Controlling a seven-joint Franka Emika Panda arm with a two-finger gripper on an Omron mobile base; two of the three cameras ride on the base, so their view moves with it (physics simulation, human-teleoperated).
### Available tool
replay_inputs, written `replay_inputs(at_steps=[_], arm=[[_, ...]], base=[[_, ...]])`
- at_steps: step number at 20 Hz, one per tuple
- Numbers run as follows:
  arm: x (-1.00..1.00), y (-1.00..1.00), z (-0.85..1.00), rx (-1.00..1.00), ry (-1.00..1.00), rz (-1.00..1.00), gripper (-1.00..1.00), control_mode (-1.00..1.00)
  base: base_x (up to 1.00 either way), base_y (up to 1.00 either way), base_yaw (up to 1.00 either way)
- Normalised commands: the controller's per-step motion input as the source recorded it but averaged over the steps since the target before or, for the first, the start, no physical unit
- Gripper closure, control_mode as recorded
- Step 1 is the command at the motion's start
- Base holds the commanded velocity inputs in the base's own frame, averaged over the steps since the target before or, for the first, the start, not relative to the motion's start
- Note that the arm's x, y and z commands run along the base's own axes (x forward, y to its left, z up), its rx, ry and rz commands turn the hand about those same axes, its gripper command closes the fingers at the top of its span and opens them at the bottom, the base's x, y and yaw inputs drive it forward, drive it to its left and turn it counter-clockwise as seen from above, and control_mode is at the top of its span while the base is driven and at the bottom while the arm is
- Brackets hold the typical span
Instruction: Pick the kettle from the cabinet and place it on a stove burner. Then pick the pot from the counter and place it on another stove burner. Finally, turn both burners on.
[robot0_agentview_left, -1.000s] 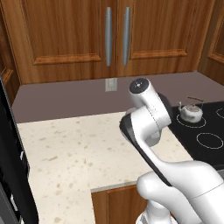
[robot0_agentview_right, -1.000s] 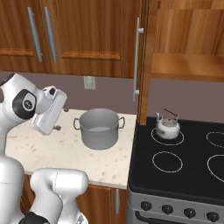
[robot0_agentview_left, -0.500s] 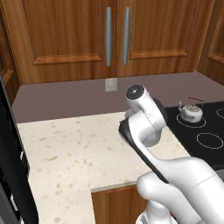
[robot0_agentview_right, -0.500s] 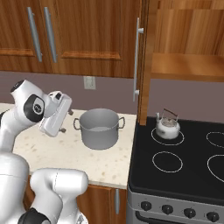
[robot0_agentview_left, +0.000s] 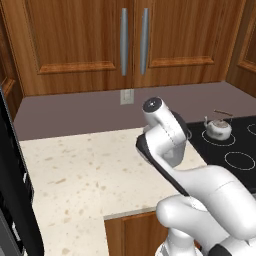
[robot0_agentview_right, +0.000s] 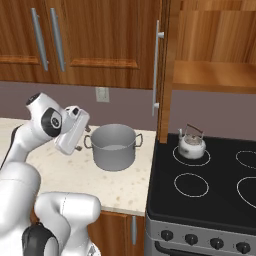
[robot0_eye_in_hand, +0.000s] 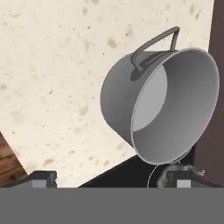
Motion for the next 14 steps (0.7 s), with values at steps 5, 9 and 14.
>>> replay_inputs(at_steps=[5, 9, 14], arm=[[0.26, -0.03, -0.17, 0.03, 0.05, -0.04, -1.00, -1.00], [0.24, -0.03, -0.20, 0.03, 0.05, -0.03, -1.00, -1.00], [0.21, -0.11, -0.25, 0.05, 0.03, -0.03, -1.00, -1.00]], base=[[0.00, 0.00, 0.00], [0.00, 0.00, 0.00], [0.00, 0.00, 0.00]])
